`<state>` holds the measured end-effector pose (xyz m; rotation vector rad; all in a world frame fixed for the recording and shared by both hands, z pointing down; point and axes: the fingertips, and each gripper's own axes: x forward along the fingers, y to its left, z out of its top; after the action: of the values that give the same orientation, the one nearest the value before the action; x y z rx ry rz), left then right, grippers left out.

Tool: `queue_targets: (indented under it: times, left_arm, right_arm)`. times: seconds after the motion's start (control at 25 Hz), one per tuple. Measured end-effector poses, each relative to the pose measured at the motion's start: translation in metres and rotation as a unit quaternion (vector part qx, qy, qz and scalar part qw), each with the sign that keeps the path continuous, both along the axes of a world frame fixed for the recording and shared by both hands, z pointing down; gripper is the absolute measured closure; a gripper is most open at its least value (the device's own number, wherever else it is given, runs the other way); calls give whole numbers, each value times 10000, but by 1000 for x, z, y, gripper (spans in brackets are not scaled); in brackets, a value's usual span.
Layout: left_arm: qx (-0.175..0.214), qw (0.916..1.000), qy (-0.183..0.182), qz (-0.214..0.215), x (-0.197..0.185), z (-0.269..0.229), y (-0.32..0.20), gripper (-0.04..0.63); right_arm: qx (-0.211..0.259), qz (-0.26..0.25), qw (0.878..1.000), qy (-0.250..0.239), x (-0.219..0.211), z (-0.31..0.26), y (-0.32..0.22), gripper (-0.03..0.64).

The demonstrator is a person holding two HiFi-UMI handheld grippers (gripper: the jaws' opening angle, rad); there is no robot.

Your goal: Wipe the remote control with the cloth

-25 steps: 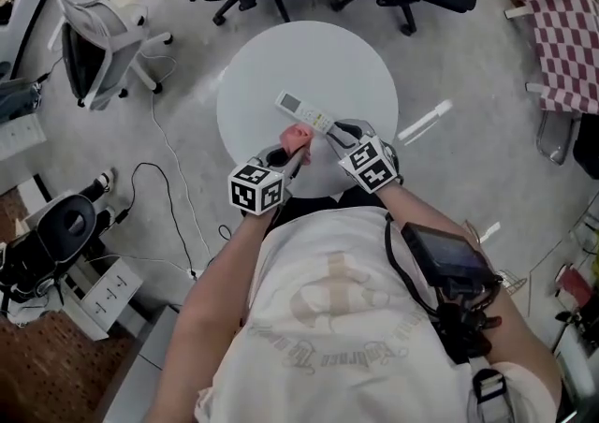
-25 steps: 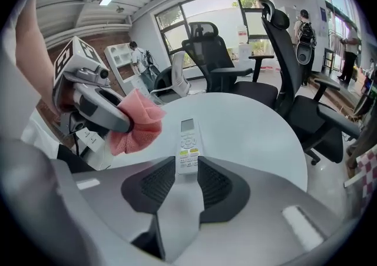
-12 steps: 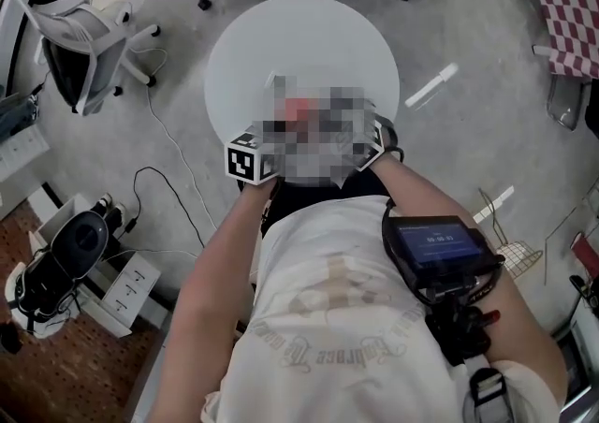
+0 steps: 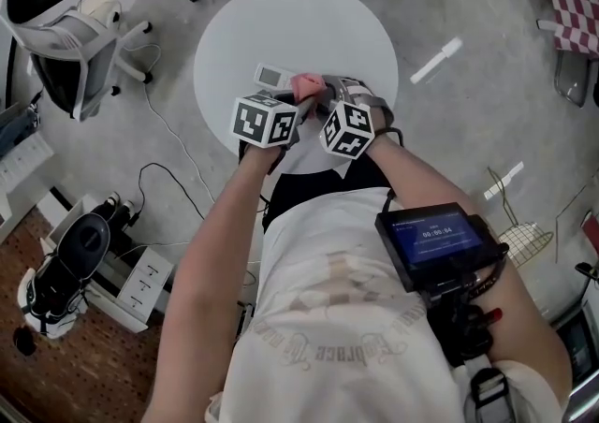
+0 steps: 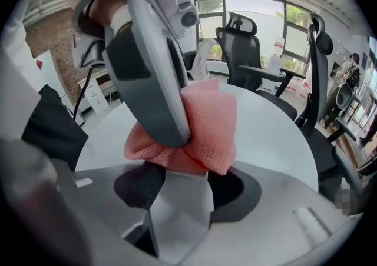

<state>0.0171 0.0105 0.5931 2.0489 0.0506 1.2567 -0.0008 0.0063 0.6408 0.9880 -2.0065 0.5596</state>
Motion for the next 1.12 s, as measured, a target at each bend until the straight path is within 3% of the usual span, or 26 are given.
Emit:
queue_targets:
  times: [0.24,0.4,1.12]
  left_arm:
    - [-37,9996,-272,77,-4,11,-5,552]
    - [144,9994,-300,72,-7,20,-15,552]
    - [185,9954,-367,-863,-29,30,-79,557]
  right_arm:
    - [-53,16,10000,-83,-3,-2,0,387]
    - [-75,4,9998,-170,-2,0,-2,388]
    - [-98,-197,9994,-284,3,6,-11,388]
